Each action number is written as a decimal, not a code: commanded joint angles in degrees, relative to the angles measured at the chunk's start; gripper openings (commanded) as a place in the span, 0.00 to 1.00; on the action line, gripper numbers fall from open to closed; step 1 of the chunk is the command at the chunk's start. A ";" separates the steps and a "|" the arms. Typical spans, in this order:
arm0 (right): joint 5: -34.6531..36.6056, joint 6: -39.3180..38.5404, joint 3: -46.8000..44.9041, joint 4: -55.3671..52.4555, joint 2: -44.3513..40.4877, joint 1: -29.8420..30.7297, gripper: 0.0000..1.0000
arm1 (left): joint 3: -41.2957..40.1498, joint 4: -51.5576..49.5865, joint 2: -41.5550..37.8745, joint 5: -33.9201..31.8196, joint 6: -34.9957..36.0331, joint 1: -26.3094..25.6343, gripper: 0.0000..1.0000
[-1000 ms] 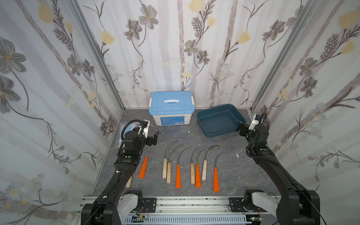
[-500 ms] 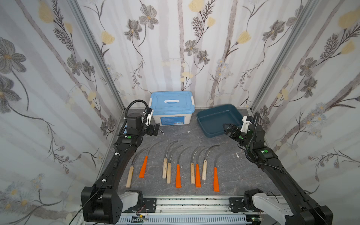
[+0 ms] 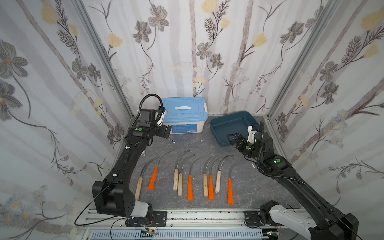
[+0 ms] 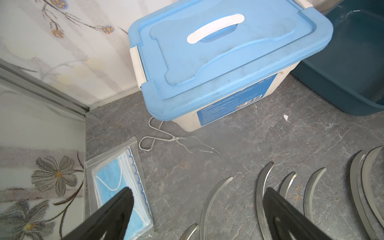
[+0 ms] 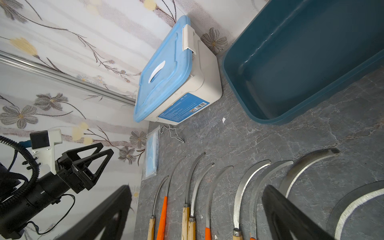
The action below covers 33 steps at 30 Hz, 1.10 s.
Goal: Put small sickles into storage boxes
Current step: Pick up the sickle at the center of the board.
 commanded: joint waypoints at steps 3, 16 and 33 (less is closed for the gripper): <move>4.10 4.29 -0.47 -1.13 -2.09 0.23 1.00 | 0.59 -3.28 0.77 -4.88 0.29 -0.59 1.00; 0.97 0.00 9.23 -11.55 8.29 5.10 0.69 | 8.93 -3.11 3.67 -10.35 1.49 -1.73 1.00; -4.74 -5.24 8.79 -16.50 7.52 5.22 1.00 | 3.98 -5.44 -3.68 -6.79 11.83 -6.30 1.00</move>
